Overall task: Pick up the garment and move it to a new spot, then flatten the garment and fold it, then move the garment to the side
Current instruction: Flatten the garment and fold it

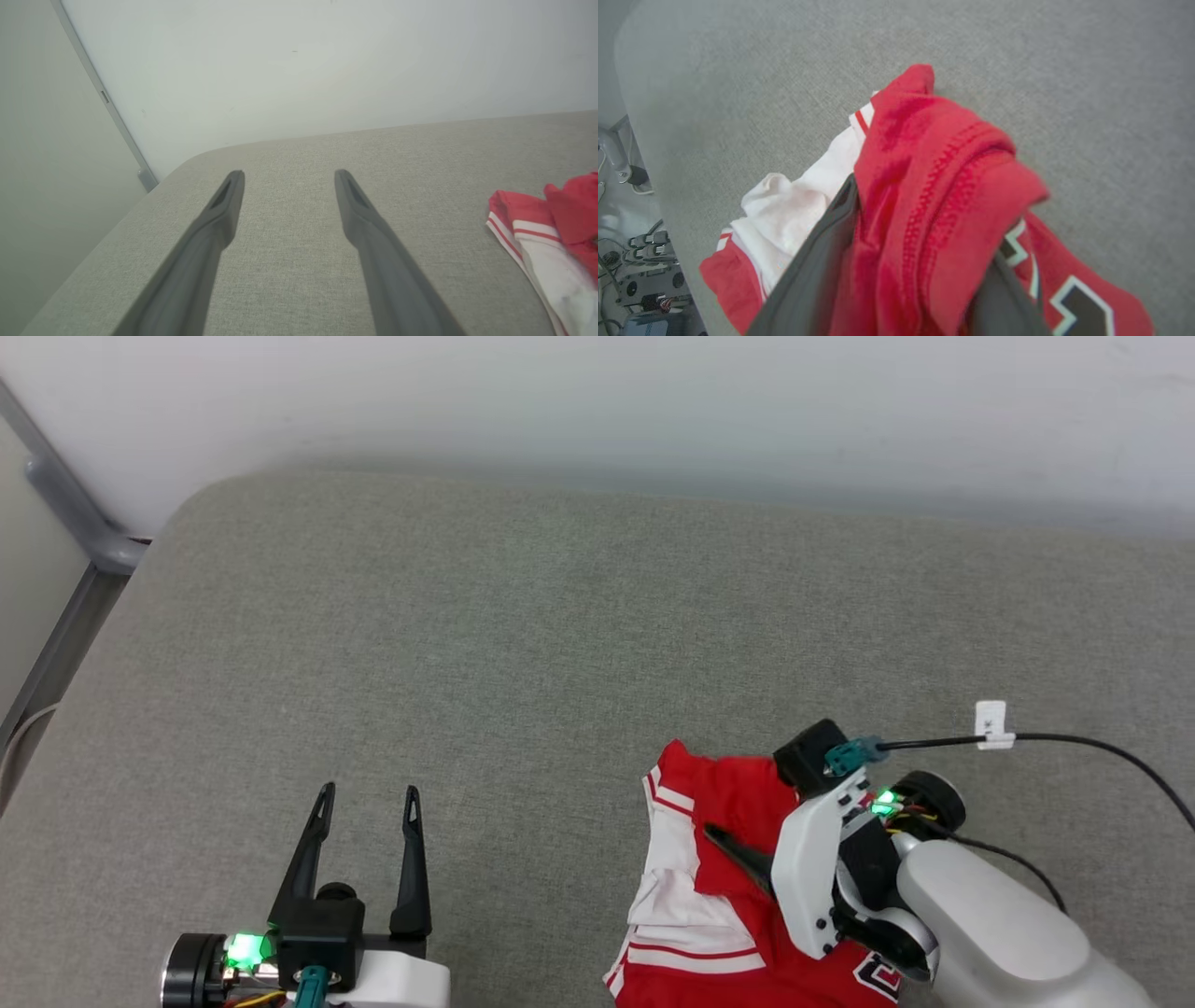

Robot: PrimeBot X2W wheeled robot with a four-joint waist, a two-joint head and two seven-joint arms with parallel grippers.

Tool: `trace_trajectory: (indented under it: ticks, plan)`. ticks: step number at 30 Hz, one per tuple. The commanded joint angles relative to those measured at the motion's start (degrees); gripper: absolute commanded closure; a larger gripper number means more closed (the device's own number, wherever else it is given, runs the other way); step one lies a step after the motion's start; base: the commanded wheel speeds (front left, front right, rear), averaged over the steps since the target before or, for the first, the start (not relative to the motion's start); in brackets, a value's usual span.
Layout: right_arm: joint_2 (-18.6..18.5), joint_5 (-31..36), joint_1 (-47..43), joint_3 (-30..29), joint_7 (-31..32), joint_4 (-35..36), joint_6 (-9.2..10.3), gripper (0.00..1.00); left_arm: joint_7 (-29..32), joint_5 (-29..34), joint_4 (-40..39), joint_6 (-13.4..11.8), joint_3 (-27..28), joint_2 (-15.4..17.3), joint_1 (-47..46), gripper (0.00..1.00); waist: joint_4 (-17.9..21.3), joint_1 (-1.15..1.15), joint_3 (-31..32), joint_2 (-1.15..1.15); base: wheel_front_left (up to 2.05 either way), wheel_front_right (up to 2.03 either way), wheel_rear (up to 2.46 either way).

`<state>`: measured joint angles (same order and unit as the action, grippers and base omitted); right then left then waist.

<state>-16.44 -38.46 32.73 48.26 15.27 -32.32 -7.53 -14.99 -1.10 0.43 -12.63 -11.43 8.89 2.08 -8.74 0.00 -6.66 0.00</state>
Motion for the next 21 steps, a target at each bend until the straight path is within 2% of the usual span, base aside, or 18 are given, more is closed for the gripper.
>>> trace_trajectory:
  ticks: [1, 7, 12, 13, 21]
  plan:
    - [-0.90, -0.36, 0.57, -0.56, -1.63, 1.20, 0.10, 0.00, -0.25, 0.11, 0.15, 0.06, 0.20, 0.34, 0.35, 0.00, 0.81, 0.00, 0.79, 0.00, 0.00, 0.00, 0.00]
    - [-5.47, 0.56, -1.81, -4.33, -7.03, 8.71, 0.08, 0.00, -0.25, -0.15, -0.30, 0.44, 1.01, 0.64, 0.97, 0.00, 3.27, 0.00, 2.10, 0.00, 0.00, 0.00, 0.00]
    - [-7.60, 6.21, -4.84, -12.31, -13.07, 13.34, 0.08, 0.00, -0.23, -0.30, -0.62, 0.94, 1.40, 0.71, 1.30, 0.00, 5.41, 0.00, 3.01, 0.00, 0.00, 0.00, 0.00]
    - [-6.83, 9.04, -6.92, -16.55, -16.02, 14.47, 0.08, 0.00, -0.20, -0.29, -0.61, 1.18, 1.47, 0.72, 1.36, 0.00, 6.17, 0.00, 3.46, 0.00, 0.00, 0.00, 0.00]
    - [-0.82, 21.51, -16.98, -34.39, -25.72, 18.52, 0.08, 0.00, -0.19, -0.42, -0.13, 1.82, 1.69, 0.70, 2.17, 0.00, 8.14, 0.00, 5.33, 0.00, 0.00, 0.00, 0.00]
